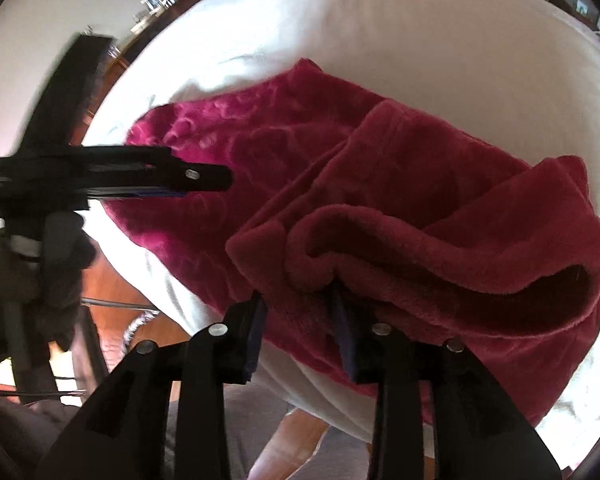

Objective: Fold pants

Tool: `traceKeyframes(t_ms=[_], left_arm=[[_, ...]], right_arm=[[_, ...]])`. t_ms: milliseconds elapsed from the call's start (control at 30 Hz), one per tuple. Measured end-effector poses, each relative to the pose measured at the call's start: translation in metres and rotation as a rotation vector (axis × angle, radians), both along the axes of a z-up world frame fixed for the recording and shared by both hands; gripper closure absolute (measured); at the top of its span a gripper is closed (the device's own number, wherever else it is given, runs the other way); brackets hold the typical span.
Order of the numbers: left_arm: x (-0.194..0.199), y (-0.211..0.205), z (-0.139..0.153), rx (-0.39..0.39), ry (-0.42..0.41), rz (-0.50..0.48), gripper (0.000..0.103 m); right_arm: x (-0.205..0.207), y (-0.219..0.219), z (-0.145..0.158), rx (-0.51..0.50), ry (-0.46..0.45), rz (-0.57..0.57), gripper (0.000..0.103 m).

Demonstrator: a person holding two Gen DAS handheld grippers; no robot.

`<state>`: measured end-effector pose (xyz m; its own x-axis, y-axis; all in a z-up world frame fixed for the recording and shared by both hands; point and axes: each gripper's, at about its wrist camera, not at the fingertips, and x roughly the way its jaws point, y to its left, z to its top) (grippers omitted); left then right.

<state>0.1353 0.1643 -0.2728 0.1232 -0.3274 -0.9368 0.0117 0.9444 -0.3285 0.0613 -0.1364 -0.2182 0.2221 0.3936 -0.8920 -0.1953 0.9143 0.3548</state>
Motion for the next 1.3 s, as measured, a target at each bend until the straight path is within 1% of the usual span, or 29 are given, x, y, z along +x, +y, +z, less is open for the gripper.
traceKeyframes(t_ms=[67,133,200,267,367,467,533,600,667,800,900,933,967,1000,1033,1067,1100,1133,1233,1300], left_arm=[[0.003,-0.001,-0.004,-0.008,0.006,-0.008,0.035],[0.007,-0.006,-0.005,-0.014,0.012,-0.021,0.035],[0.008,-0.014,-0.005,-0.026,0.012,-0.035,0.035],[0.009,-0.025,-0.002,-0.044,0.006,-0.051,0.035],[0.007,-0.038,0.004,-0.069,-0.008,-0.075,0.035],[0.001,-0.053,0.009,-0.094,-0.015,-0.099,0.035],[-0.004,-0.064,0.012,-0.113,-0.02,-0.117,0.035],[-0.008,-0.072,0.011,-0.127,-0.02,-0.131,0.024],[-0.016,-0.083,0.007,-0.149,-0.002,-0.153,0.023],[-0.029,-0.097,-0.005,-0.139,0.032,-0.185,0.023],[-0.034,-0.103,-0.014,-0.102,0.03,-0.19,0.023],[-0.033,-0.104,-0.017,-0.104,0.028,-0.189,0.023],[-0.033,-0.105,-0.017,-0.11,0.025,-0.186,0.026],[-0.033,-0.104,-0.017,-0.12,0.022,-0.182,0.042],[-0.033,-0.103,-0.018,-0.135,0.025,-0.179,0.056],[-0.032,-0.103,-0.02,-0.161,0.045,-0.174,0.073],[-0.032,-0.102,-0.019,-0.171,0.053,-0.165,0.082],[-0.035,-0.098,-0.016,-0.177,0.04,-0.156,0.087],[-0.044,-0.085,-0.009,-0.212,0.022,-0.143,0.089],[-0.053,-0.074,-0.005,-0.232,0.025,-0.135,0.09]], right_arm=[[0.002,-0.006,0.01,0.046,-0.005,-0.013,0.066],[0.002,-0.014,0.025,0.107,-0.009,-0.033,0.061],[-0.003,-0.026,0.042,0.161,-0.024,-0.056,0.053],[-0.008,-0.039,0.057,0.187,-0.046,-0.085,0.052],[-0.016,-0.074,0.069,0.187,-0.056,-0.171,0.052],[-0.023,-0.114,0.062,0.169,-0.028,-0.296,0.052],[-0.03,-0.144,0.053,0.175,0.008,-0.388,0.052],[-0.03,-0.165,0.043,0.217,0.043,-0.449,0.052],[-0.024,-0.178,0.036,0.249,0.06,-0.485,0.052],[0.002,-0.185,0.025,0.32,0.076,-0.472,0.052],[0.03,-0.17,0.013,0.354,0.107,-0.42,0.052],[0.038,-0.167,0.009,0.358,0.116,-0.402,0.052],[0.048,-0.158,0.006,0.365,0.124,-0.379,0.052],[0.055,-0.152,0.005,0.369,0.128,-0.358,0.052],[0.06,-0.147,0.006,0.37,0.128,-0.342,0.052],[0.07,-0.138,0.008,0.379,0.127,-0.313,0.052],[0.075,-0.13,0.009,0.386,0.126,-0.294,0.052],[0.082,-0.121,0.011,0.399,0.124,-0.264,0.052],[0.094,-0.096,0.014,0.406,0.127,-0.195,0.052],[0.095,-0.093,0.013,0.401,0.134,-0.188,0.05]])
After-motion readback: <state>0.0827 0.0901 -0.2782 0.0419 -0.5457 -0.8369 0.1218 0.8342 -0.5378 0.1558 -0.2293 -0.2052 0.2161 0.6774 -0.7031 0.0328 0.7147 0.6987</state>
